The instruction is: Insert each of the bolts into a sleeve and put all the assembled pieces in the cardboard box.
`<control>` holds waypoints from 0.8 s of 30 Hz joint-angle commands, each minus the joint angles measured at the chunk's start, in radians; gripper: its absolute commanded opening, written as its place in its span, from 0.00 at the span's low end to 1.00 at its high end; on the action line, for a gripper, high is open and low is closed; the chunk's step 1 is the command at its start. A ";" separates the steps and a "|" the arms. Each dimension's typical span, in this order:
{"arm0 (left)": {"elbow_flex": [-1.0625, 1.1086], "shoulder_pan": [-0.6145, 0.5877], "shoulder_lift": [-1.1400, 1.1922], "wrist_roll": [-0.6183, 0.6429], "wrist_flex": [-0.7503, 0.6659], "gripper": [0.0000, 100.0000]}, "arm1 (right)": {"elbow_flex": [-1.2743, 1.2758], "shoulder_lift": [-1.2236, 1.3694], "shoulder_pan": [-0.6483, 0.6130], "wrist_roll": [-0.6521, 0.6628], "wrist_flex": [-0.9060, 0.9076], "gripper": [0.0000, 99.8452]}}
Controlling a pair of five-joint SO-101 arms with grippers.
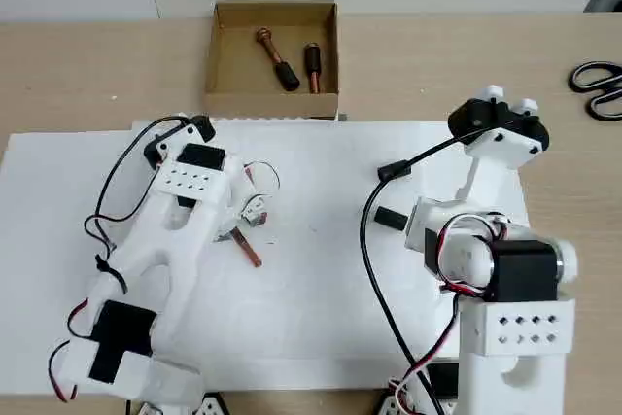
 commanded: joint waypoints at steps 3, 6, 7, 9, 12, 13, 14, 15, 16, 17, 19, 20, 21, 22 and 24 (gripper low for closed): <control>0.030 -0.006 -0.006 0.003 -0.066 0.14 | -0.006 -0.018 0.012 -0.012 -0.010 0.00; 0.047 -0.006 -0.006 0.003 -0.083 0.14 | -0.006 -0.018 0.012 -0.012 -0.010 0.00; 0.050 -0.006 -0.006 0.003 -0.087 0.14 | -0.006 -0.018 0.012 -0.012 -0.010 0.00; 0.050 -0.011 0.000 0.003 -0.087 0.14 | -0.006 -0.018 0.012 -0.012 -0.010 0.00; 0.044 -0.041 0.051 0.003 -0.087 0.14 | -0.006 -0.018 0.012 -0.012 -0.012 0.00; 0.044 -0.054 0.075 0.003 -0.087 0.14 | -0.006 -0.018 0.012 -0.014 -0.012 0.00; 0.044 -0.068 0.100 0.002 -0.087 0.14 | -0.006 -0.018 0.012 -0.014 -0.012 0.00; 0.044 -0.077 0.121 -0.002 -0.087 0.14 | -0.006 -0.018 0.012 -0.014 -0.012 0.00; 0.044 -0.086 0.138 -0.018 -0.087 0.13 | -0.006 -0.018 0.012 -0.014 -0.012 0.00; 0.042 -0.095 0.153 -0.032 -0.087 0.11 | -0.006 -0.018 0.012 -0.014 -0.012 0.00; 0.030 -0.107 0.180 -0.038 -0.087 0.05 | -0.006 -0.018 0.012 -0.014 -0.012 0.00; 0.019 -0.114 0.189 -0.038 -0.084 0.01 | -0.006 -0.018 0.012 -0.014 -0.013 0.00; 0.008 -0.117 0.193 -0.038 -0.083 0.00 | -0.006 -0.018 0.012 -0.014 -0.015 0.00; 0.001 -0.120 0.193 -0.038 -0.081 0.01 | -0.006 -0.018 0.012 -0.014 -0.018 0.00; -0.016 -0.118 0.192 -0.038 -0.081 0.01 | -0.006 -0.013 0.012 -0.014 -0.018 0.00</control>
